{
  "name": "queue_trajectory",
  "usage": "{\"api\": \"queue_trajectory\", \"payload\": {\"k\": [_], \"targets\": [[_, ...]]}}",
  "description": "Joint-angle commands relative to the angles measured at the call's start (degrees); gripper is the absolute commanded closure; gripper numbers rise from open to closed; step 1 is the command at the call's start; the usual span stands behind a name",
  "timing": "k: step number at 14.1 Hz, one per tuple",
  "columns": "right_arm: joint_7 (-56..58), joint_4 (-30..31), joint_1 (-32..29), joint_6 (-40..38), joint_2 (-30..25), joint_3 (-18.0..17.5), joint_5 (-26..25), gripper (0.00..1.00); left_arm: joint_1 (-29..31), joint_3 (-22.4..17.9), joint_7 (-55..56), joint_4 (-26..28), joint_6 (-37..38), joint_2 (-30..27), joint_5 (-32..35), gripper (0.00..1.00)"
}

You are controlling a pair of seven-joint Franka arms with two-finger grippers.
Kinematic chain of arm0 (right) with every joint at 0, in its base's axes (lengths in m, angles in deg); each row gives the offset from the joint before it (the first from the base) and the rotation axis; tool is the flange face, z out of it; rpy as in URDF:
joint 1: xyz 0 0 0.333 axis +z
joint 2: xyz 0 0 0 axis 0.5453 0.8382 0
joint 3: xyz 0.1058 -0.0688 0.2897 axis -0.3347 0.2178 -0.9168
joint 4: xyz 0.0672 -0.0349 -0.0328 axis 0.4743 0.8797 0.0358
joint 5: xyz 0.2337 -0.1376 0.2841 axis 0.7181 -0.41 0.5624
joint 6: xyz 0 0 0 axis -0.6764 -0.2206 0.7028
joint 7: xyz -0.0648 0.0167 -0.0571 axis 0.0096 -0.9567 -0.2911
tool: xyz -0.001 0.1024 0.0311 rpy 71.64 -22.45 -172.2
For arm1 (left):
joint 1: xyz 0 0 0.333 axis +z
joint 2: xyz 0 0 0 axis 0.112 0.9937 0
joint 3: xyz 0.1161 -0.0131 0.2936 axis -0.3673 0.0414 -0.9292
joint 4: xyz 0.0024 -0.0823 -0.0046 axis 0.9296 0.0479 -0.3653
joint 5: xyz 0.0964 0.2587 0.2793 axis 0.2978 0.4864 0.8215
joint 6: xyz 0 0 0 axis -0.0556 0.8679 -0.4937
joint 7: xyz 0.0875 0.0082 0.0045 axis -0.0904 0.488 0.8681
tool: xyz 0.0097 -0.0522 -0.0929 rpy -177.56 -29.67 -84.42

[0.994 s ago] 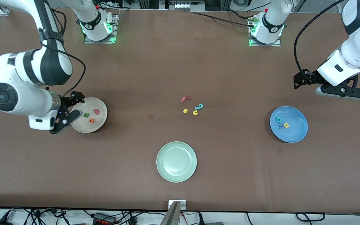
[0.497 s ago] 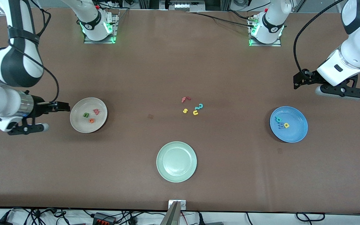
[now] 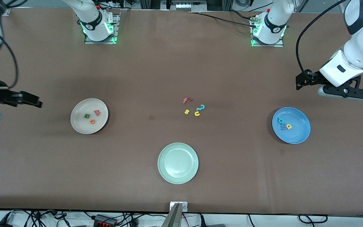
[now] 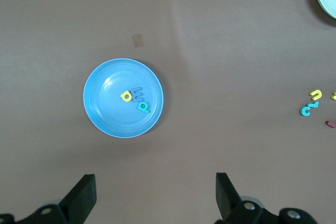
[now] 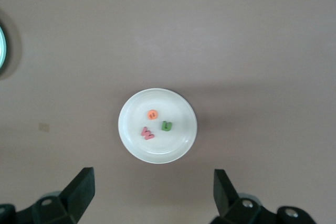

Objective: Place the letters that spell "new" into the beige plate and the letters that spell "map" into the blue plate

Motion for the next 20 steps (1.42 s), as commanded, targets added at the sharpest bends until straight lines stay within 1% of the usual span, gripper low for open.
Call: {"api": "queue_trajectory", "payload": {"k": [1,2,3,4,6,9,11,14,15,20], "targets": [[1.8,0.7,-3.8,-0.6,-3.3,-2.0,-1.4,0.0,0.4,0.3,-1.2,-1.7,1.3,0.8,-0.4,0.0],[1.9,0.7,-5.0,-0.7,-3.8,-3.8,-2.0,0.0,0.4,0.2,-1.2,-1.7,1.3,0.8,-0.4,0.0],[1.9,0.7,-5.8,-0.7,-4.4,-5.7,-3.7,0.0,0.4,0.2,-1.2,-1.7,1.3,0.9,-0.4,0.0],[1.9,0.7,-5.9,-1.0,-4.6,-6.6,-5.0,0.0,0.3,0.3,-1.2,-1.8,1.3,0.8,-0.4,0.0],[1.8,2.5,-5.9,-1.2,-5.9,-6.6,-5.5,0.0,0.3,0.3,-1.2,-1.7,1.3,0.8,-0.4,0.0],[1.0,9.2,-5.8,-0.1,-10.6,-6.5,-5.6,0.0,0.3,0.4,-1.2,-1.7,1.3,0.8,-0.4,0.0],[1.0,12.5,-5.9,0.8,-12.9,-6.4,-5.7,0.0,0.3,0.4,-1.2,-1.7,1.4,0.8,-0.4,0.0],[1.0,20.5,-6.0,6.1,-17.8,-6.4,-6.8,0.0,0.3,0.5,-1.2,-1.7,1.4,0.8,-0.4,0.0],[1.0,21.5,-6.0,6.3,-18.7,-6.3,-6.7,0.0,0.3,0.5,-1.2,-1.7,1.4,0.8,-0.4,0.0],[0.8,21.9,-6.0,3.1,-19.8,-6.2,-6.3,0.0,0.2,0.8,-1.2,-1.8,1.3,0.8,0.4,0.0]]}}
